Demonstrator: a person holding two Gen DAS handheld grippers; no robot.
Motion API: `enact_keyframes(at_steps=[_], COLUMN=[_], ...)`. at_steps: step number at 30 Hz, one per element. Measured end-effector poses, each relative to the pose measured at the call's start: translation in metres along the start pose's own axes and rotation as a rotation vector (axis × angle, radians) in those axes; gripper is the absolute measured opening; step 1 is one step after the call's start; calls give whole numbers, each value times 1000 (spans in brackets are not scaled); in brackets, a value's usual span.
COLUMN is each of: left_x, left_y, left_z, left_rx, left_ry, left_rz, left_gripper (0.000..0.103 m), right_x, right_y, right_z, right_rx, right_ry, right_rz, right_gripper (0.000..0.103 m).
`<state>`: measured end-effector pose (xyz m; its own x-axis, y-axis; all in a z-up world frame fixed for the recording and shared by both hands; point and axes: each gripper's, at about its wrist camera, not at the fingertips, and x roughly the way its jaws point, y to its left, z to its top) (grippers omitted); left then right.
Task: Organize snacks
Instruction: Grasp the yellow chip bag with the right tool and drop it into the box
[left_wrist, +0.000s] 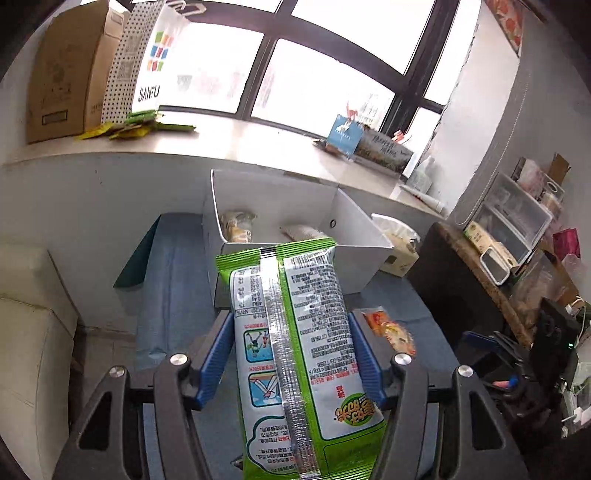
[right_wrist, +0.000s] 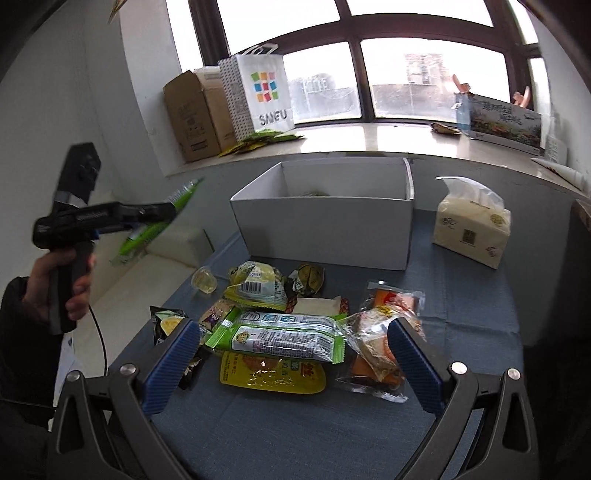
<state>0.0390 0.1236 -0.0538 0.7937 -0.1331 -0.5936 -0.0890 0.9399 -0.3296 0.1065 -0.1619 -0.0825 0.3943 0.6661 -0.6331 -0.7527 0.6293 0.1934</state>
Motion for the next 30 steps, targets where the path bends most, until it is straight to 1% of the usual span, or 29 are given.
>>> enact_keyframes(at_steps=[3, 5, 7, 9, 12, 13, 14, 15, 17, 18, 19, 21, 23, 26, 30], left_x=[-30, -45, -53, -61, -56, -54, -52, -50, -46, -44, -43, -42, -44, -44, -41], left_y=[-3, -4, -5, 1, 3, 4, 5, 6, 6, 6, 5, 3, -1, -5, -10], left_z=[-8, -13, -17, -19, -21, -22, -22, -22, -23, -23, -23, -22, -20, -10, 17], left_rx=[12, 5, 2, 3, -3, -10, -16, -21, -23, -24, -23, -17, -2, 13, 19], left_ry=[-61, -96, -124, -125, -112, -111, -107, -109, -102, -101, -98, -102, -119, -136, -174], left_rz=[0, -13, -6, 4, 2, -2, -11, -15, -25, -29, -34, -44, -58, -60, -69], left_gripper=[66, 66, 66, 66, 66, 66, 66, 66, 66, 66, 66, 66, 66, 66, 66], right_x=[39, 72, 105, 135, 169, 179, 190, 199, 210, 210, 209, 201, 181, 143, 89], right_y=[9, 12, 13, 16, 22, 23, 24, 24, 25, 27, 30, 32, 34, 36, 19], right_z=[13, 23, 33, 43, 50, 50, 49, 48, 45, 44, 44, 44, 44, 47, 67], right_rx=[-59, -53, -31, -23, -24, -27, -27, -24, -27, -47, -70, -71, -86, -130, -89], right_ry=[60, 119, 171, 209, 255, 276, 307, 335, 365, 358, 360, 358, 303, 205, 58], right_rz=[72, 126, 178, 173, 188, 176, 139, 115, 138, 138, 138, 162, 156, 82, -8], right_gripper=[103, 103, 103, 103, 103, 103, 103, 100, 70, 68, 63, 60, 59, 59, 59])
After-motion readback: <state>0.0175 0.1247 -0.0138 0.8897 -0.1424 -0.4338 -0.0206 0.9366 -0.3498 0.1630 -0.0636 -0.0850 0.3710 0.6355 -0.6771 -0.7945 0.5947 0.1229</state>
